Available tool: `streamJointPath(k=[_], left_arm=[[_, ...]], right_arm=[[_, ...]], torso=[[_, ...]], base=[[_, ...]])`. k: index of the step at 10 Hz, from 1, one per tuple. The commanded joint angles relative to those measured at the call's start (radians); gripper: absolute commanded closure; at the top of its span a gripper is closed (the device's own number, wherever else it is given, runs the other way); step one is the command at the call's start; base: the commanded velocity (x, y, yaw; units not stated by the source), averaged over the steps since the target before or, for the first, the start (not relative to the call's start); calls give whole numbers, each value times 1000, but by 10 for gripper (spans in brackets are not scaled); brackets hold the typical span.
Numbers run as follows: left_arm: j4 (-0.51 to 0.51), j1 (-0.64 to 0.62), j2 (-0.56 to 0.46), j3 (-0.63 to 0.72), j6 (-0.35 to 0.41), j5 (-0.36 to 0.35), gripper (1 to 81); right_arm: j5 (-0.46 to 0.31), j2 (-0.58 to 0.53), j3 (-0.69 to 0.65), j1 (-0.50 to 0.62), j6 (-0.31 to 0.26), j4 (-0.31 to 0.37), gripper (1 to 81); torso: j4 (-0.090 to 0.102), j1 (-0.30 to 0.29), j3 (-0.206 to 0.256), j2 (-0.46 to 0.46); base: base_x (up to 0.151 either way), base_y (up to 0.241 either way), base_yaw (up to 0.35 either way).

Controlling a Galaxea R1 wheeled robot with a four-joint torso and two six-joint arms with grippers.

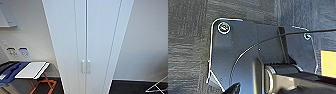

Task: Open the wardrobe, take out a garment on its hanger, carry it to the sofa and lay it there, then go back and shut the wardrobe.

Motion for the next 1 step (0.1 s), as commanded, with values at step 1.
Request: streamJointPath(k=[1], left_arm=[[53, 25, 143, -159, 1, 23, 10]], right_arm=[[-31, 9, -1, 15, -13, -25, 10]], torso=[[0, 0, 0, 0]], base=[[0, 0, 0]])
